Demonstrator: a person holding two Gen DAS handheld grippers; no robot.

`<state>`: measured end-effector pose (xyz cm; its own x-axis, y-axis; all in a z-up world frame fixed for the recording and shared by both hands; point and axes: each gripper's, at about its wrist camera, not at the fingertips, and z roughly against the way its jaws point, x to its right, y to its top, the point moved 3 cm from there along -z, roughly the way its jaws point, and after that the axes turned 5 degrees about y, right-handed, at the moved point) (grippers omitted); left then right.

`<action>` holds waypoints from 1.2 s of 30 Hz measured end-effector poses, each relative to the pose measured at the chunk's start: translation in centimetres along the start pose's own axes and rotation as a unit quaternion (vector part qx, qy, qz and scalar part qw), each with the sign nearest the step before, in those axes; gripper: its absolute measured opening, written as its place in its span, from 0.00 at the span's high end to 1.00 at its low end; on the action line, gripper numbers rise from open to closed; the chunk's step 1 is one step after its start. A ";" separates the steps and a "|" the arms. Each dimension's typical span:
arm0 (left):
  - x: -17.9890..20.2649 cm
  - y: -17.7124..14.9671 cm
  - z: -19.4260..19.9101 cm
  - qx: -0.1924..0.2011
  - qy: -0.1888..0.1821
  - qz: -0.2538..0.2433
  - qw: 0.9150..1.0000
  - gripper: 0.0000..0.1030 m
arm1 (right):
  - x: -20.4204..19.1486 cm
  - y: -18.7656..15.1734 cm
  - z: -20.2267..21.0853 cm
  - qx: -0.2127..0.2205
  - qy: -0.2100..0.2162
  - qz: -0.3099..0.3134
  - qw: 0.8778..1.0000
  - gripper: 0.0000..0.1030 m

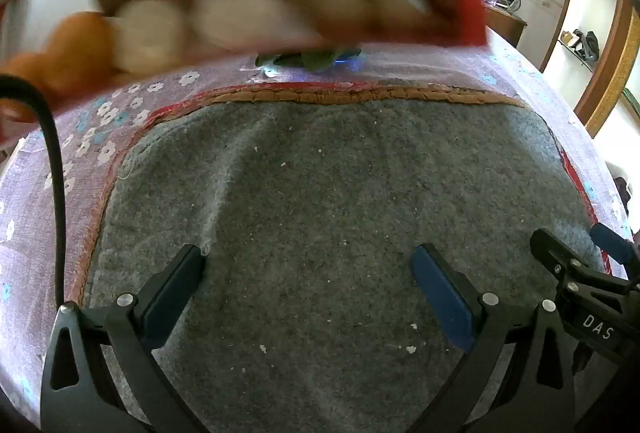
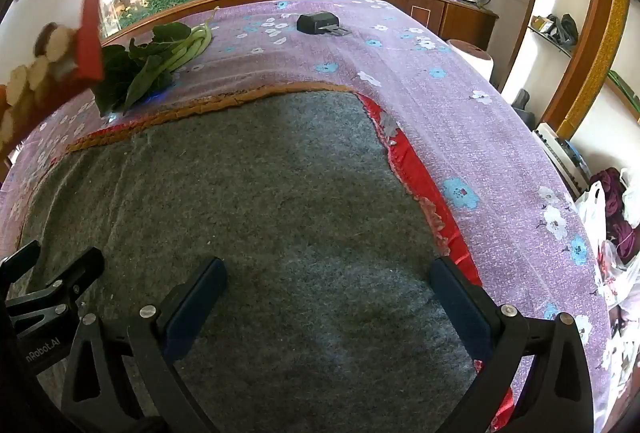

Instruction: Organize fruits

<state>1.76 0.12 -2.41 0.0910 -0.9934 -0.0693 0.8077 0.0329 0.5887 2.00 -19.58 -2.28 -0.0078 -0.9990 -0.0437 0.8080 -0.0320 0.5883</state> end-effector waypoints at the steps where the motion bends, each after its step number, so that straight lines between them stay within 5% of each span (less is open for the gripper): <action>1: 0.0 0.0 0.0 0.000 0.000 0.000 1.000 0.00 | 0.0 0.0 0.0 0.000 0.000 0.000 1.000 0.00; 36: 0.4 0.1 -0.1 -0.001 0.000 0.001 1.000 0.00 | -0.1 -0.1 0.0 0.000 0.000 0.000 1.000 0.00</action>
<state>1.96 -0.22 -2.48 0.0922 -0.9934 -0.0689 0.8089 0.0343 0.5870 1.96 -19.51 -2.32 -0.0080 -0.9990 -0.0438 0.8081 -0.0322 0.5881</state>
